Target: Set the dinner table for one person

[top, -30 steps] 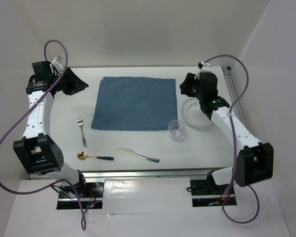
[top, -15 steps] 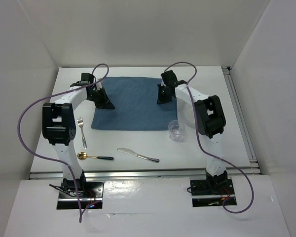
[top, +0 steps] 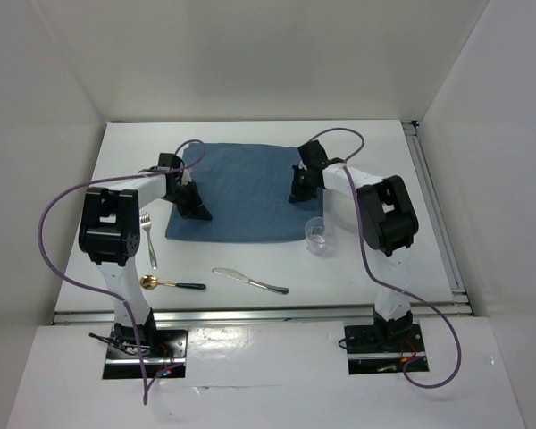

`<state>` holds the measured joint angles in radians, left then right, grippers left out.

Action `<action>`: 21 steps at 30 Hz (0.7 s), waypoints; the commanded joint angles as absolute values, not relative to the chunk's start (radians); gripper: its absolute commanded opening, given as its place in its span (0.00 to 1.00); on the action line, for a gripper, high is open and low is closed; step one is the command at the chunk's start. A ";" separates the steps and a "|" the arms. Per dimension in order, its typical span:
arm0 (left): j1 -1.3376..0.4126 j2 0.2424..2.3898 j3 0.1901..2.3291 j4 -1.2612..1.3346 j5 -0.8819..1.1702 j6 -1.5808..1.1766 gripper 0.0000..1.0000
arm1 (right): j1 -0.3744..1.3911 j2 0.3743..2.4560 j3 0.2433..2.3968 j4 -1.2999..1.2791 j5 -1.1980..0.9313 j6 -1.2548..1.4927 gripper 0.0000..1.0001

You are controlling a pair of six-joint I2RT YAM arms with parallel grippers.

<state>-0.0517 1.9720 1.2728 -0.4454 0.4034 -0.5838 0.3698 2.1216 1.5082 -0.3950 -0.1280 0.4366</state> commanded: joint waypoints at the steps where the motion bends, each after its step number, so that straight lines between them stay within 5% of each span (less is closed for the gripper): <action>1: -0.063 1.921 1.215 -0.460 0.316 -0.586 0.00 | 0.371 2.060 1.392 -0.428 -0.097 0.460 0.00; 9: -0.072 1.856 1.126 -0.460 0.296 -0.568 0.00 | 0.380 1.967 1.215 -0.390 -0.083 0.489 0.00; 15: -0.081 1.830 1.143 -0.485 0.267 -0.568 0.00 | 0.380 1.948 1.314 -0.437 -0.074 0.476 0.00; 19: -0.103 1.821 1.199 -0.523 0.244 -0.558 0.00 | 0.390 1.905 1.457 -0.492 -0.074 0.439 0.31; 20: -0.103 1.821 1.200 -0.532 0.232 -0.558 0.00 | 0.390 1.890 1.480 -0.503 -0.074 0.439 0.55; 21: -0.112 1.812 1.215 -0.532 0.232 -0.558 0.00 | 0.390 1.855 1.500 -0.512 -0.074 0.430 0.66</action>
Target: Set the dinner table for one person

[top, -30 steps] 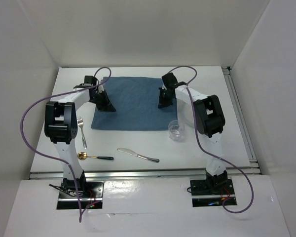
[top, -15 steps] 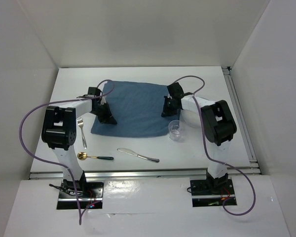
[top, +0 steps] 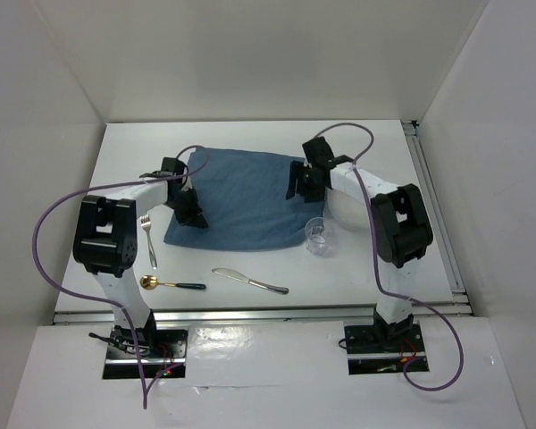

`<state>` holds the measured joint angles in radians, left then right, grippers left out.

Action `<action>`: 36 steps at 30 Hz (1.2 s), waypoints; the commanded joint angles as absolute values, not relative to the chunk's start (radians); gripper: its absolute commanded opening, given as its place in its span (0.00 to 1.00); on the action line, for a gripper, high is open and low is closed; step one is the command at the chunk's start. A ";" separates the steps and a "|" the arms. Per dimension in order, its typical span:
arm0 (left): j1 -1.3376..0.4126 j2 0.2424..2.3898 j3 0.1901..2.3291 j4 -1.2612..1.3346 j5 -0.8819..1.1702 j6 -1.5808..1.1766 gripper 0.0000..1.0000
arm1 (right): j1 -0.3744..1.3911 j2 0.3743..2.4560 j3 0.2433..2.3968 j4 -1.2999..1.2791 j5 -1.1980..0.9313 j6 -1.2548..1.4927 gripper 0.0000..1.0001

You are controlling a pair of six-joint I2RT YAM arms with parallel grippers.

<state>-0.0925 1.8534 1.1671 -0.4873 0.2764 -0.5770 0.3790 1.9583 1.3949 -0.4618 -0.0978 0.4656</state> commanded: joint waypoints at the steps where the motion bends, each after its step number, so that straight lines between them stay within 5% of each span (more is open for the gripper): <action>1: -0.121 1.812 1.229 -0.532 0.232 -0.558 0.00 | 0.399 1.835 1.529 -0.526 -0.065 0.430 0.72; 6: -0.152 1.799 1.272 -0.572 0.223 -0.549 0.00 | 0.399 1.610 1.539 -0.645 0.130 0.419 0.91; 10: -0.193 1.790 1.325 -0.583 0.204 -0.549 0.00 | 0.307 1.420 1.384 -0.756 0.204 0.419 0.91; 21: -0.253 1.931 1.506 -0.629 0.141 -0.560 0.00 | 0.236 1.201 1.013 -0.784 -0.128 0.517 0.93; 31: -0.235 1.989 1.572 -0.666 0.071 -0.549 0.00 | 0.236 1.315 0.931 -0.638 -0.157 0.517 0.77; 36: -0.235 2.026 1.523 -0.655 0.058 -0.571 0.00 | 0.245 1.388 0.922 -0.618 -0.100 0.537 0.43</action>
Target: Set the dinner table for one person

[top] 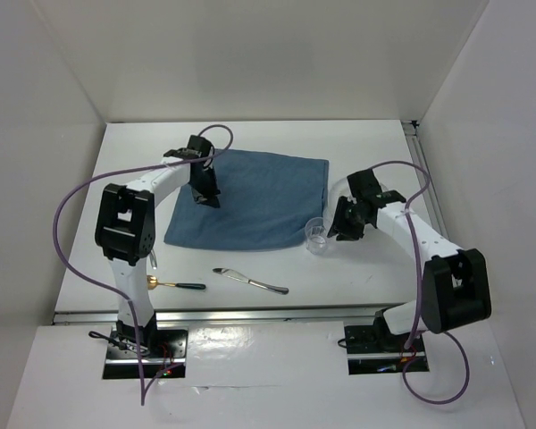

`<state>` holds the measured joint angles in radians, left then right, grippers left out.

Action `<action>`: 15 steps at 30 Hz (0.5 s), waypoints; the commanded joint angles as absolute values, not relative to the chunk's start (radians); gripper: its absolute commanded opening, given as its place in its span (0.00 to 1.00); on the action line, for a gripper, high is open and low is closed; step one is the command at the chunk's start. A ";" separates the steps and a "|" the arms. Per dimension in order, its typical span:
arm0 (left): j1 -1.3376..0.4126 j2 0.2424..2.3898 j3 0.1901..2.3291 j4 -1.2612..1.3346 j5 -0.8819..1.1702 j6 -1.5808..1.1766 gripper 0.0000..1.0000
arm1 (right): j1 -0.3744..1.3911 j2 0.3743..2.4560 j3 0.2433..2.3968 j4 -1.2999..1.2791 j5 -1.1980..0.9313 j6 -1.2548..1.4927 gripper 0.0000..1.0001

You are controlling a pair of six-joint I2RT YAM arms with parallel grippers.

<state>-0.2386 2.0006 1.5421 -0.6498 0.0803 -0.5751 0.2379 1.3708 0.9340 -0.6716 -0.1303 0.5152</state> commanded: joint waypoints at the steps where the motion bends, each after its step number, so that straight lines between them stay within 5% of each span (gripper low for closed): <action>1: -0.235 2.026 1.510 -0.646 0.058 -0.571 0.00 | 0.245 1.397 0.922 -0.618 -0.091 0.537 0.38; 6: -0.244 2.026 1.428 -0.635 0.069 -0.592 0.00 | 0.245 1.358 0.948 -0.667 -0.043 0.557 0.00; 15: -0.294 1.954 1.290 -0.615 0.078 -0.592 0.00 | 0.245 1.241 1.196 -0.834 0.069 0.512 0.00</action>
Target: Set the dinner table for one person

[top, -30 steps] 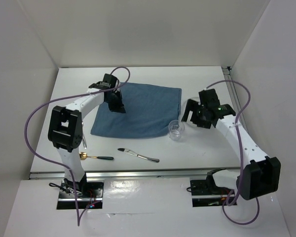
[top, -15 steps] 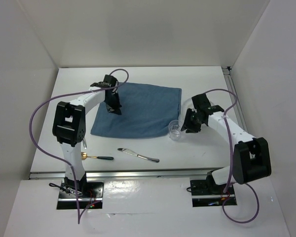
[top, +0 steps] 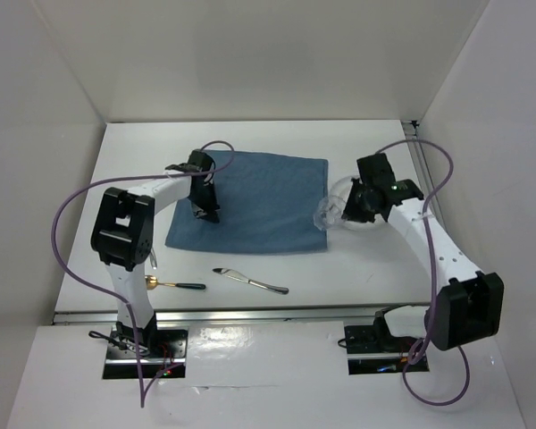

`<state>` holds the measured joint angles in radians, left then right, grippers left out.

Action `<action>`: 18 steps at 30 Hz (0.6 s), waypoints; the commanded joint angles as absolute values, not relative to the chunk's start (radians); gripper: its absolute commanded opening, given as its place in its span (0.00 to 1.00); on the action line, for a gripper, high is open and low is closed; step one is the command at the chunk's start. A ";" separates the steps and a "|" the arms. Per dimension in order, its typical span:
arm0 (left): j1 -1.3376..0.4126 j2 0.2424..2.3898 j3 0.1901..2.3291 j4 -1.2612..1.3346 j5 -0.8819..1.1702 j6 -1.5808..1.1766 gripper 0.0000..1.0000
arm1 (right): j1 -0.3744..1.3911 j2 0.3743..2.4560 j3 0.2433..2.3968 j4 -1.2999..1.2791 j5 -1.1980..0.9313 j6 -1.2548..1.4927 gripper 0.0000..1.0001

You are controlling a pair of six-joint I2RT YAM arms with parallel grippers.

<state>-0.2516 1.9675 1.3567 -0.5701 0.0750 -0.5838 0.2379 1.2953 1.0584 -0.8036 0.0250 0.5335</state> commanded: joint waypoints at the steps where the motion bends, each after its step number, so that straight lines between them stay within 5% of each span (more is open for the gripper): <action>1: -0.304 1.945 1.260 -0.606 0.060 -0.592 0.00 | 0.245 1.276 1.230 -0.845 0.069 0.500 0.00; 9: -0.342 1.902 1.239 -0.635 0.015 -0.592 0.00 | 0.245 1.488 1.497 -0.804 0.060 0.480 0.00; 18: -0.341 1.881 1.535 -0.773 -0.069 -0.552 0.00 | 0.235 1.916 1.821 -0.765 0.084 0.541 0.00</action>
<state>-0.3557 1.8969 1.4479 -0.7170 -0.0204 -0.5751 0.2375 1.8484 1.7027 -0.8040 0.0498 0.5087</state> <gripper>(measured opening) 0.046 0.142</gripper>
